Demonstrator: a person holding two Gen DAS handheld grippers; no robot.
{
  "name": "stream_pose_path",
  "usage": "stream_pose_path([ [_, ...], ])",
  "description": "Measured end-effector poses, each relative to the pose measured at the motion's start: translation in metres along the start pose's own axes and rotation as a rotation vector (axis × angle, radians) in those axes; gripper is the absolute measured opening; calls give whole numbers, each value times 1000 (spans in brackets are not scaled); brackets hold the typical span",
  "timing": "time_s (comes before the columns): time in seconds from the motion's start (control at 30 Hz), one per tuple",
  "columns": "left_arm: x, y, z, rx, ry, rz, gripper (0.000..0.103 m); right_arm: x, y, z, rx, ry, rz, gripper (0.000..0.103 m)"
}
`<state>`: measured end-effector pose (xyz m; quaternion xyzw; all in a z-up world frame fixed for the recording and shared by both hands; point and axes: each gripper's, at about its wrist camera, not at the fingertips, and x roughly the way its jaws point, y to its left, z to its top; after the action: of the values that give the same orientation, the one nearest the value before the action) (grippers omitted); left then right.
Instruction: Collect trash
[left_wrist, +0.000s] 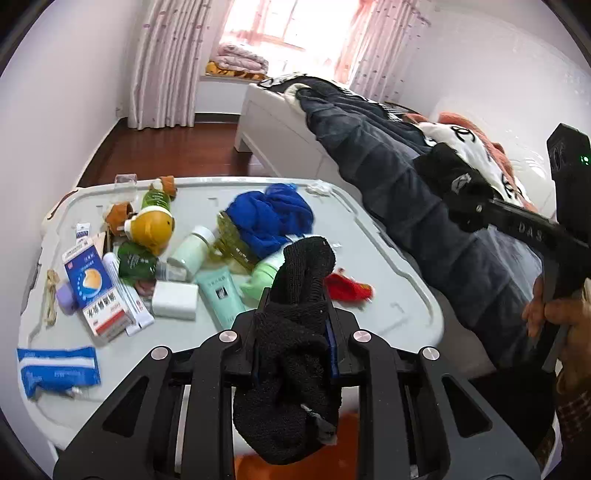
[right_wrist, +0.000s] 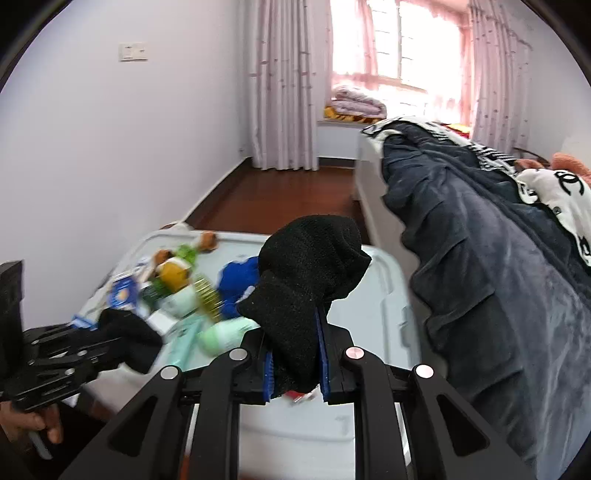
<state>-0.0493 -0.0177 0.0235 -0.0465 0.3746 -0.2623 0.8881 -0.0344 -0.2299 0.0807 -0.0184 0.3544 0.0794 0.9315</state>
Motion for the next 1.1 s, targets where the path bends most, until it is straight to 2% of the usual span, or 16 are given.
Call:
stream_pose_path([
  [0.1,-10,-13,-25,7,55,-27,23,-8,22,-35,-12,54,66,18],
  [0.2,-12,-24,-62,8,166,-56,23,-9,43,-83,-2,156,148,18],
  [0.33,-12,-30,-113,6,314,-54,23,-1,64,-142,-20,290,187,18],
  [0.43,-7,-26,-145,-33,417,-49,25,9,69,-179,-1,379,214,18],
  [0.47,-6,-25,-149,-40,430,-47,27,14,70,-190,11,410,230,20],
  [0.53,-2,-24,-159,-48,464,-34,46,22,75,-203,16,459,238,31],
  [0.57,0,-23,-162,-62,477,-22,53,22,80,-207,13,464,236,46],
  [0.6,2,-22,-163,-76,489,-12,68,23,81,-208,11,471,242,64],
  [0.63,4,-20,-164,-87,505,4,78,20,82,-207,13,459,236,69],
  [0.7,7,-19,-164,-95,524,49,80,15,76,-204,28,435,226,87],
  [0.83,9,-14,-159,-120,533,65,83,10,57,-201,103,404,206,87],
  [0.93,4,-8,-155,-159,488,49,83,4,44,-187,143,362,189,87],
  [1.0,-6,-1,-143,-179,418,46,83,-4,36,-167,140,300,174,87],
  [1.1,-8,3,-119,-167,358,91,83,-11,27,-122,116,201,157,90],
])
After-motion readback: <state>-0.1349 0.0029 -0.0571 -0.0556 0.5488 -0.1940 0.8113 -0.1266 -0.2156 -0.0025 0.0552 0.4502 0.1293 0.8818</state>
